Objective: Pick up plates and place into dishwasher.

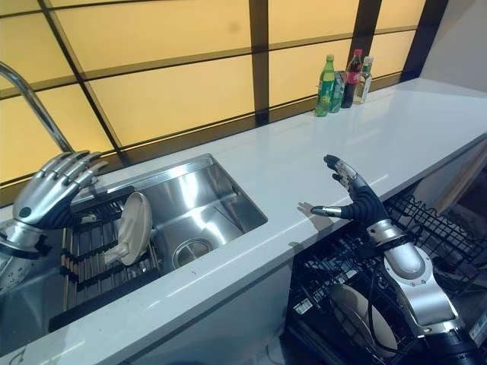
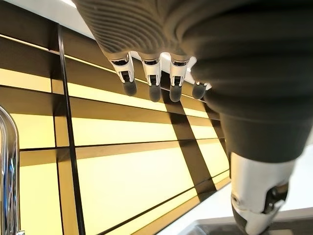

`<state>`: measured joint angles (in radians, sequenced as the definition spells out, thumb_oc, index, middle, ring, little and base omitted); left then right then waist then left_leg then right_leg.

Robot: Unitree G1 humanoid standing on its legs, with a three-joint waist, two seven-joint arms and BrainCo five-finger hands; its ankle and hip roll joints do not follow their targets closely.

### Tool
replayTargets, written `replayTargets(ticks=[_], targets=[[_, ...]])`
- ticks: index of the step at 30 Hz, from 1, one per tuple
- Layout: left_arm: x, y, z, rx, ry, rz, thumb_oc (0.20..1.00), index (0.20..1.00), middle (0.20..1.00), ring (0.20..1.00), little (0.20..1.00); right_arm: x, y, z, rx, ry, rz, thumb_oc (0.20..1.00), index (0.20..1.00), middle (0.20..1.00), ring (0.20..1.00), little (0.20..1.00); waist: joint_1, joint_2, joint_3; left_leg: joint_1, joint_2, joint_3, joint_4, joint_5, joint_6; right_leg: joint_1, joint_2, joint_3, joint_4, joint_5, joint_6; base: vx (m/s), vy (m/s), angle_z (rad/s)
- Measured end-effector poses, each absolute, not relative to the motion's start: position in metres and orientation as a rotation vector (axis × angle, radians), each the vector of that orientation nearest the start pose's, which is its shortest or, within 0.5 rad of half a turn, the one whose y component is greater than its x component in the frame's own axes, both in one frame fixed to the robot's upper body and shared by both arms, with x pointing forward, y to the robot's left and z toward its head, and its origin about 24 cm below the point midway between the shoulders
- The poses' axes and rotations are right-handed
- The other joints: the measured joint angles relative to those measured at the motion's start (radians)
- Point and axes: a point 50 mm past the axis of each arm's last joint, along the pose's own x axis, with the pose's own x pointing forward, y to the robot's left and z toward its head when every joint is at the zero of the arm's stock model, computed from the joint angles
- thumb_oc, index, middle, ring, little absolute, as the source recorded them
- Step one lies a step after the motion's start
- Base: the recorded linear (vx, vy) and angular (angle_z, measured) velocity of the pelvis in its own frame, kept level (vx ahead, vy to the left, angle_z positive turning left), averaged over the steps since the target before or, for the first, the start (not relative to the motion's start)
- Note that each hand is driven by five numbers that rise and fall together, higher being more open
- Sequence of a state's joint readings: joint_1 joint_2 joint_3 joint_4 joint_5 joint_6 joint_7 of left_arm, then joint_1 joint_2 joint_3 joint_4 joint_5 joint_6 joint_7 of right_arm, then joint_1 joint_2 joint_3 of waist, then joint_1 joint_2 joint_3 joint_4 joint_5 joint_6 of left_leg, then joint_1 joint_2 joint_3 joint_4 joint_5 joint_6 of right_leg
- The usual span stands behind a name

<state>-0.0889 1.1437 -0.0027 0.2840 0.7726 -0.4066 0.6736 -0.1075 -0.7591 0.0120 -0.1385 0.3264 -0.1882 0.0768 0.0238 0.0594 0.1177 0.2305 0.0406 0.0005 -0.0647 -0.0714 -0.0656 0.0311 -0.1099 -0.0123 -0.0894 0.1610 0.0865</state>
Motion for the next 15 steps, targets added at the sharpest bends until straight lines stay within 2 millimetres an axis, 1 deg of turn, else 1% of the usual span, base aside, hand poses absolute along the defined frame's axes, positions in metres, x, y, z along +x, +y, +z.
replayTargets(ticks=[1, 4, 5, 7, 8, 11, 13, 15], targets=[[0.250, 0.329, 0.172, 1.759, -0.643, 0.212, 1.000, 1.000, 1.000, 1.000, 1.000, 0.262, -0.237, 0.162, -0.442, -0.390, 0.205, 1.000, 1.000, 1.000, 1.000, 1.000, -0.011, 0.000, 0.000, 0.002, -0.002, 0.000, -0.005, -0.001, 0.000, 0.000, -0.001, 0.002, 0.000, 0.000, 0.000, 0.01, 0.108, -0.10], [0.253, 0.325, 0.168, 1.757, -0.652, 0.200, 1.000, 1.000, 1.000, 1.000, 1.000, 0.262, -0.237, 0.162, -0.442, -0.389, 0.203, 1.000, 1.000, 1.000, 1.000, 1.000, -0.017, 0.000, 0.002, 0.001, -0.009, 0.002, -0.023, 0.005, 0.007, -0.007, -0.007, 0.006, 0.000, 0.000, 0.006, -0.03, 0.101, -0.07], [0.253, 0.323, 0.166, 1.756, -0.654, 0.190, 1.000, 1.000, 1.000, 1.000, 1.000, 0.262, -0.238, 0.162, -0.442, -0.389, 0.202, 1.000, 1.000, 1.000, 1.000, 1.000, -0.033, 0.001, 0.003, 0.000, -0.012, 0.004, -0.023, 0.005, 0.008, -0.010, -0.010, 0.008, 0.000, 0.001, 0.008, -0.05, 0.136, 0.00], [0.255, 0.319, 0.163, 1.763, -0.661, 0.163, 1.000, 1.000, 1.000, 1.000, 1.000, 0.262, -0.238, 0.163, -0.443, -0.392, 0.194, 1.000, 1.000, 1.000, 1.000, 1.000, -0.039, 0.002, 0.005, -0.014, -0.020, 0.003, -0.026, 0.007, 0.010, -0.023, -0.018, 0.013, 0.000, -0.003, 0.017, -0.02, 0.124, -0.02], [0.257, 0.316, 0.162, 1.773, -0.670, 0.141, 1.000, 1.000, 1.000, 1.000, 1.000, 0.262, -0.239, 0.163, -0.449, -0.392, 0.192, 1.000, 1.000, 1.000, 1.000, 1.000, -0.039, 0.004, 0.010, -0.023, -0.024, 0.006, -0.022, 0.011, 0.016, -0.035, -0.023, 0.015, 0.000, 0.006, 0.016, 0.01, 0.117, -0.08], [0.262, 0.308, 0.157, 1.784, -0.677, 0.080, 1.000, 1.000, 1.000, 1.000, 1.000, 0.263, -0.241, 0.164, -0.460, -0.384, 0.186, 1.000, 1.000, 1.000, 1.000, 1.000, -0.043, 0.013, 0.045, -0.021, -0.034, 0.016, -0.022, 0.016, 0.022, -0.038, -0.034, 0.029, 0.000, 0.014, 0.023, 0.01, 0.109, -0.11], [0.263, 0.305, 0.154, 1.807, -0.665, 0.030, 1.000, 1.000, 1.000, 1.000, 1.000, 0.263, -0.244, 0.166, -0.482, -0.381, 0.186, 1.000, 1.000, 1.000, 1.000, 1.000, -0.060, 0.018, 0.065, -0.021, -0.044, 0.022, -0.022, 0.017, 0.026, -0.041, -0.041, 0.034, 0.000, 0.015, 0.028, 0.01, 0.132, -0.07], [0.263, 0.303, 0.149, 1.828, -0.648, -0.035, 1.000, 1.000, 1.000, 1.000, 1.000, 0.264, -0.246, 0.169, -0.502, -0.381, 0.185, 1.000, 1.000, 1.000, 1.000, 1.000, -0.065, 0.024, 0.072, -0.033, -0.052, 0.022, -0.021, 0.023, 0.034, -0.057, -0.050, 0.035, 0.000, 0.021, 0.033, 0.01, 0.123, 0.00]])
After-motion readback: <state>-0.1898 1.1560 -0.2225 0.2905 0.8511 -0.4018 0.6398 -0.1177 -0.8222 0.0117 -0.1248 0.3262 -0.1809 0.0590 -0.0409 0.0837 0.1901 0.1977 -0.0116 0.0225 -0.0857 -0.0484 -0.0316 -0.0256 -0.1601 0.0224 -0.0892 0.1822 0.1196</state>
